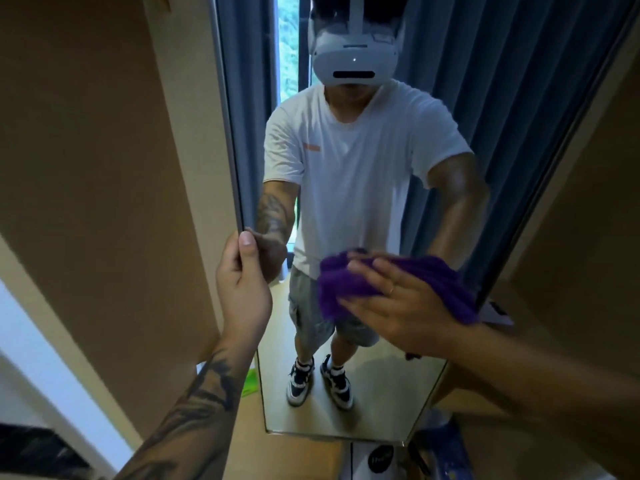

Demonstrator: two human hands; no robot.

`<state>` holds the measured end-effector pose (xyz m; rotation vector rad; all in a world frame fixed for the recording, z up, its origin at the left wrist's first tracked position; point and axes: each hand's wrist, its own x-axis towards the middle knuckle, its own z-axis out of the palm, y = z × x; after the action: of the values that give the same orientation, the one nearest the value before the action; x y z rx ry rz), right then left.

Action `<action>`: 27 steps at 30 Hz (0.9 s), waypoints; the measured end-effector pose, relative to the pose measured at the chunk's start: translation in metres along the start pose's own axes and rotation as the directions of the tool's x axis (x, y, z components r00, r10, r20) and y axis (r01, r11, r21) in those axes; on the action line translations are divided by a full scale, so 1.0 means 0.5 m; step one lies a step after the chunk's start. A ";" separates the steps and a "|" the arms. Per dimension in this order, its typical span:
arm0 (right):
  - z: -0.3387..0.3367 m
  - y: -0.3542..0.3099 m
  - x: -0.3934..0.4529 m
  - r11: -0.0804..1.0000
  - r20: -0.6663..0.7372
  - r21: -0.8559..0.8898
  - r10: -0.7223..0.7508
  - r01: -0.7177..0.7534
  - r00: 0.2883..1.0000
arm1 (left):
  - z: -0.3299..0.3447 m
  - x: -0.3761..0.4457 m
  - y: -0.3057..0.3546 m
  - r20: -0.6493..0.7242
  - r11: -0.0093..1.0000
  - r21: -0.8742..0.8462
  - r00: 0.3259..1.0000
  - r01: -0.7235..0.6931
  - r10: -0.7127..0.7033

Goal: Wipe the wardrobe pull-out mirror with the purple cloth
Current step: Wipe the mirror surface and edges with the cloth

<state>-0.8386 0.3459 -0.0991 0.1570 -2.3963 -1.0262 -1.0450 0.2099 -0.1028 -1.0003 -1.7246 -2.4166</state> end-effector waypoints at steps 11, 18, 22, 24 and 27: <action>0.014 -0.033 0.126 0.999 -0.014 0.036 -0.010 0.011 1.000 | -0.024 0.014 0.034 0.120 0.977 -0.090 0.976 0.194 -0.183; 0.019 -0.053 0.151 0.975 0.155 0.061 -0.220 0.213 0.963 | -0.036 0.022 0.033 0.175 0.944 -0.200 0.958 0.262 -0.229; 0.027 -0.085 0.170 0.996 0.064 0.073 -0.046 0.041 0.997 | -0.040 0.023 0.019 0.174 0.945 -0.197 0.958 0.261 -0.229; 0.037 -0.104 0.172 0.992 0.078 0.076 -0.108 0.102 0.991 | -0.039 0.025 0.016 0.177 0.947 -0.199 0.960 0.252 -0.218; 0.043 -0.091 0.176 0.979 0.067 0.117 -0.177 0.168 0.982 | -0.036 0.026 0.007 0.191 0.955 -0.165 0.958 0.246 -0.213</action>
<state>-0.9292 0.3008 -0.1064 0.3781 -2.5469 -0.9907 -1.0631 0.1978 -0.0969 -1.1145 -1.7837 -2.7585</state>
